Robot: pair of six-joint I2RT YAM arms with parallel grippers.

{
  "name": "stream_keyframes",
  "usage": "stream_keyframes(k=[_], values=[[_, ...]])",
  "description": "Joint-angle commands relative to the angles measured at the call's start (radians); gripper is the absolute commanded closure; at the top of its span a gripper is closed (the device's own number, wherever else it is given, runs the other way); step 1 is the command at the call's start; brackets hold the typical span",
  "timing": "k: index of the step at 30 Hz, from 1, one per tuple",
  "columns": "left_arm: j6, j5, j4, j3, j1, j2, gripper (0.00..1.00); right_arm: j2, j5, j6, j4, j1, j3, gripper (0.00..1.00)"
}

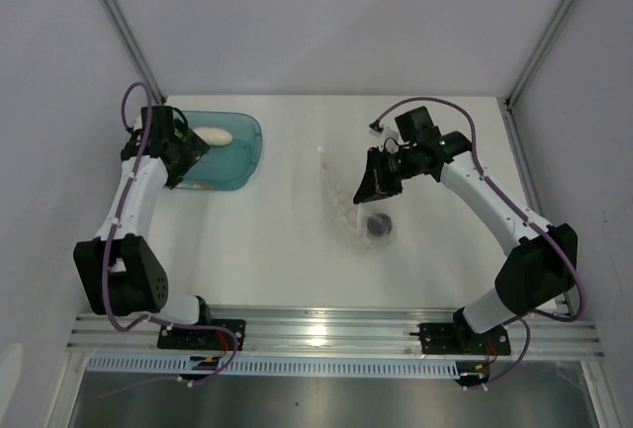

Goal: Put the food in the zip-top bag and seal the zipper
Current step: Pick up the fake vegetable from the bin.

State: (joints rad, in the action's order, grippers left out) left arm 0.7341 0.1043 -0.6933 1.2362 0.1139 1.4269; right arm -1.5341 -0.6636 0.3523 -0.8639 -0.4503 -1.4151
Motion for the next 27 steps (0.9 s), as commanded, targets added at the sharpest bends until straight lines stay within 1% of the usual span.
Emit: stream_keyframes(k=[1, 4, 6, 7, 10, 11, 12, 15, 20, 24, 27], values=[[0.007, 0.13, 0.055, 0.089, 0.018, 0.046, 0.07, -0.015, -0.034, -0.032, 0.006, 0.004, 0.005, 1.0], [-0.035, 0.225, 0.063, 0.14, 0.02, 0.105, 0.07, -0.041, -0.039, -0.05, -0.012, 0.005, -0.01, 1.0], [-0.039, 0.279, 0.038, 0.169, 0.026, 0.167, 0.07, -0.052, -0.044, -0.059, -0.02, 0.013, -0.024, 1.0], [-0.039, 0.329, 0.022, 0.213, 0.027, 0.187, 0.07, -0.052, -0.054, -0.061, -0.014, 0.018, -0.022, 1.0], [-0.007, 0.411, -0.023, 0.279, 0.027, 0.276, 0.05, -0.066, -0.076, -0.07, -0.001, 0.032, -0.01, 1.0], [0.034, 0.434, -0.081, 0.342, 0.029, 0.3, 0.04, -0.073, -0.076, -0.073, -0.006, 0.036, -0.01, 1.0], [0.05, 0.449, -0.1, 0.357, 0.029, 0.344, 0.03, -0.078, -0.076, -0.079, -0.014, 0.038, -0.01, 1.0], [0.108, 0.479, -0.166, 0.433, 0.036, 0.403, 0.03, -0.08, -0.07, -0.087, -0.018, 0.047, -0.01, 1.0], [0.114, 0.469, -0.132, 0.48, 0.05, 0.478, 0.03, -0.098, -0.067, -0.098, -0.03, 0.061, -0.016, 1.0], [0.185, 0.492, -0.199, 0.575, 0.058, 0.547, 0.02, -0.115, -0.057, -0.105, -0.034, 0.068, -0.019, 1.0], [0.232, 0.491, -0.233, 0.6, 0.064, 0.581, 0.01, -0.127, -0.068, -0.104, -0.03, 0.084, -0.013, 1.0]])
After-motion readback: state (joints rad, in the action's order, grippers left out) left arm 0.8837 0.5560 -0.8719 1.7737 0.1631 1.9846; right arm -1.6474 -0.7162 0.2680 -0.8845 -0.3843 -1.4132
